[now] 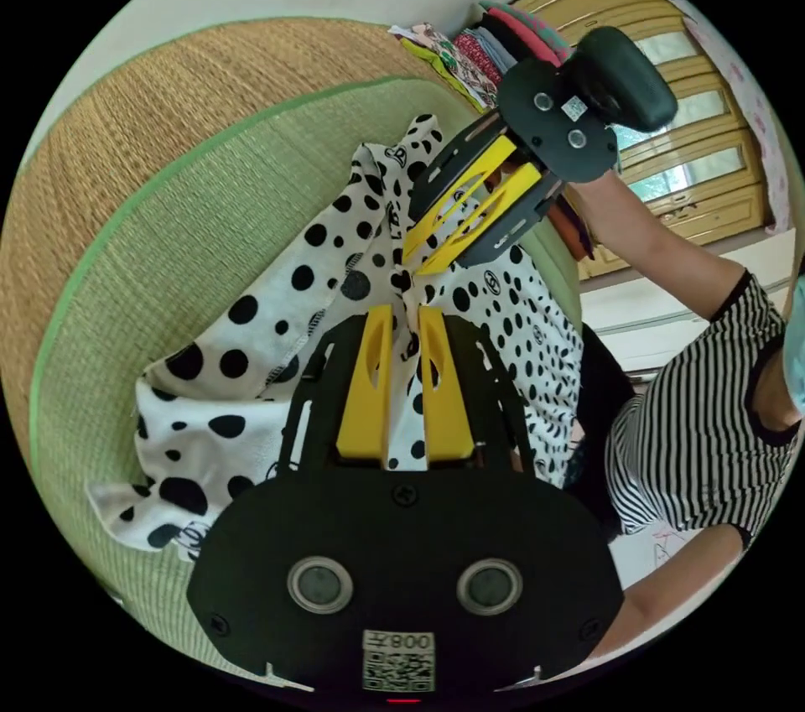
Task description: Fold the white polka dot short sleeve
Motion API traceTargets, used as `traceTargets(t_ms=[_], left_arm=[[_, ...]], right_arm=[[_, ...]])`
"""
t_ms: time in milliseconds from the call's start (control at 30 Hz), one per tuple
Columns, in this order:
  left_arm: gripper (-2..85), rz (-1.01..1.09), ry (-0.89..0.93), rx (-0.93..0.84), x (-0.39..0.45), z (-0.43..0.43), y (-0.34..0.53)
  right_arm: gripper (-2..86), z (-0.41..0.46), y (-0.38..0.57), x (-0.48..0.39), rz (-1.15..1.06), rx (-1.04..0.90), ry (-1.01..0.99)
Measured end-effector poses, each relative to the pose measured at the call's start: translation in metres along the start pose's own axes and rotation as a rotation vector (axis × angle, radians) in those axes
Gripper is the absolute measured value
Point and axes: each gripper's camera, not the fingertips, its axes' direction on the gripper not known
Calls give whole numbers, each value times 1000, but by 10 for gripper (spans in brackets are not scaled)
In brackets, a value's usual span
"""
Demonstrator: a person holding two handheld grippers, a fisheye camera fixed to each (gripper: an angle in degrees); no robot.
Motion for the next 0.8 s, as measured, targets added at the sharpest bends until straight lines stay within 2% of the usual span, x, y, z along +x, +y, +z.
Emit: traceTargets(t_ms=[100,300,467,567,800], left_arm=[[69,55,-82,40,13,-3,0],[39,115,-160,-101,21,25,-9],[25,35,62,-58,-9,21,-2],[41,-35,100,-25,-27,18,9],[77,11,-79,96,-6,-6,20]], right_arm=[[25,0,8,2,10,2,-9],[7,-11,36,4,35,29,-26],[6,-27,77,7,142,154,-5],[10,-29,113,12,248,269,-61],[4,-14,185,-5,479,375,27]])
